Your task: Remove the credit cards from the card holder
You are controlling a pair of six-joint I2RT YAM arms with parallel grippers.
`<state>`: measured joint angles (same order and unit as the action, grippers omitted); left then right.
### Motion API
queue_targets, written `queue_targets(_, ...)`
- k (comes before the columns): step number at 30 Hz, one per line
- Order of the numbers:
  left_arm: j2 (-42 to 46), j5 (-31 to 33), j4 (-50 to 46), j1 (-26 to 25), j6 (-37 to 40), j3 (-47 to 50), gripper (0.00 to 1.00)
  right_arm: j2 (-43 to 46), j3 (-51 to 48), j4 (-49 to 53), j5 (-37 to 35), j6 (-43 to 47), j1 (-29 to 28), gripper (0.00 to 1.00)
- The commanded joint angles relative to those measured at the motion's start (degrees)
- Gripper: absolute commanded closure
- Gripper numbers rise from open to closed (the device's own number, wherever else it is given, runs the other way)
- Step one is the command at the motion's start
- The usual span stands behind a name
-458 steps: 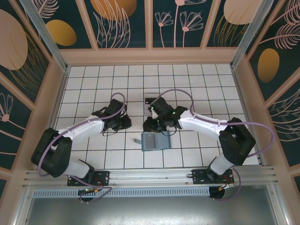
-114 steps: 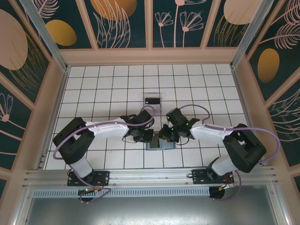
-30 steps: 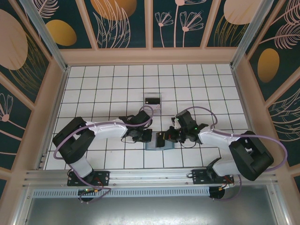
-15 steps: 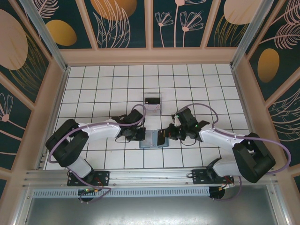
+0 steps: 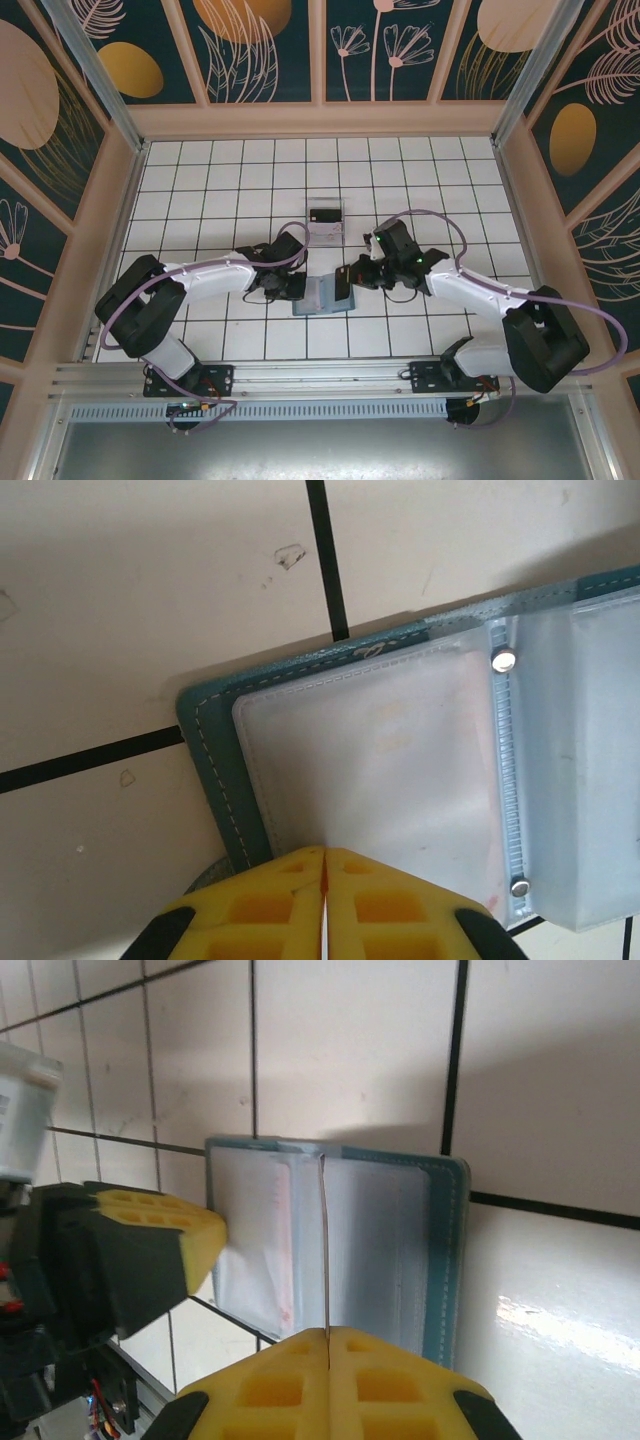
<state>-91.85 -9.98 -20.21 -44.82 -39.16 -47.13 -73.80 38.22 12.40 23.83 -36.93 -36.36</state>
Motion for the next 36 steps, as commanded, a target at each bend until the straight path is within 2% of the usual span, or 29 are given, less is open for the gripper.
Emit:
queue_targets(1, 1.1, 0.3, -4.4, 0.7, 0.9, -1.2, 0.9, 2.0, 3.0, 2.6, -1.8, 2.8, 0.5, 1.0)
queue_targets(8, 1.4, -3.0, -2.7, 0.7, 0.4, -2.3, 0.9, 3.3, 7.0, 5.4, -4.8, 6.1, 0.5, 1.0)
queue_targets(13, 2.2, -2.3, -3.7, 0.6, 0.5, -3.5, 0.89, 2.4, 10.9, 8.0, -8.2, 12.3, 0.5, 1.0)
queue_targets(17, 2.4, 0.0, -4.8, 0.6, 0.8, -3.8, 0.84, 1.2, 13.5, 9.5, -7.8, 23.9, 0.5, 1.0)
queue_targets(21, 2.2, 1.5, -5.5, 0.7, 0.7, -3.8, 0.83, -1.3, 16.0, 13.3, -8.0, 40.3, 0.5, 1.0)
queue_targets(27, 2.5, 2.8, -5.9, 0.7, 0.8, -3.6, 0.83, -7.6, 22.6, 19.9, -15.2, 61.5, 0.6, 1.0)
queue_targets(32, 2.3, 3.3, -5.5, 0.7, 0.5, -3.5, 0.83, -13.8, 30.0, 26.8, -16.6, 75.6, 0.4, 1.0)
queue_targets(36, 2.7, 3.6, -5.2, 0.7, 0.0, -2.9, 0.83, -18.8, 36.3, 32.6, -18.4, 82.9, 0.2, 1.0)
